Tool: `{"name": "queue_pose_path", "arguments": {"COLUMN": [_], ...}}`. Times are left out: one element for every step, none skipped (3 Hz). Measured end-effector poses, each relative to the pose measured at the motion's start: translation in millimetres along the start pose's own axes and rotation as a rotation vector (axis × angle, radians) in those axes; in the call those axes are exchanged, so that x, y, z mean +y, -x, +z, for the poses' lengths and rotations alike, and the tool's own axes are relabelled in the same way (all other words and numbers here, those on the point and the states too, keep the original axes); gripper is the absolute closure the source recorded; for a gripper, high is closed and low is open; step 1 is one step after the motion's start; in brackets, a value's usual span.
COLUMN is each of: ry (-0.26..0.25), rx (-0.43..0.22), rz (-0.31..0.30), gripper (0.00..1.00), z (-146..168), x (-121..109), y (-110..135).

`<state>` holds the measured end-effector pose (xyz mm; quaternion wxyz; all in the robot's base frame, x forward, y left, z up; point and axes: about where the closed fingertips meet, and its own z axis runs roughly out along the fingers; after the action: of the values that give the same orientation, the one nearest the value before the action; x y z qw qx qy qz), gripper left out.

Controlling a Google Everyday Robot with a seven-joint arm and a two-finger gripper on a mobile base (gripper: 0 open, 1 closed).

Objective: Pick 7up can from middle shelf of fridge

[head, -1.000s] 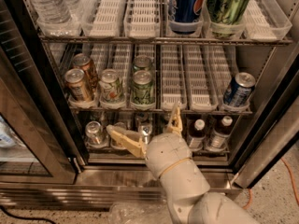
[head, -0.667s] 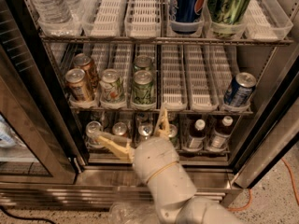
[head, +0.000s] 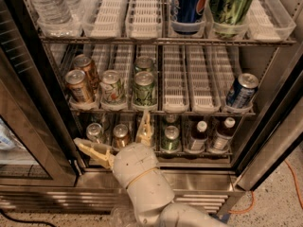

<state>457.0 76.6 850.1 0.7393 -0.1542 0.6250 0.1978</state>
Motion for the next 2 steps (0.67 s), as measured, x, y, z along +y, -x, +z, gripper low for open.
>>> {"name": "queue_pose_path", "arguments": {"ry": [-0.036,-0.011], "rx": [0.023,-0.013], "rz": [-0.011,-0.032], "gripper": [0.0,0.0], "z": [7,7], "x": [-3,-35], "y": [-10,-21]}}
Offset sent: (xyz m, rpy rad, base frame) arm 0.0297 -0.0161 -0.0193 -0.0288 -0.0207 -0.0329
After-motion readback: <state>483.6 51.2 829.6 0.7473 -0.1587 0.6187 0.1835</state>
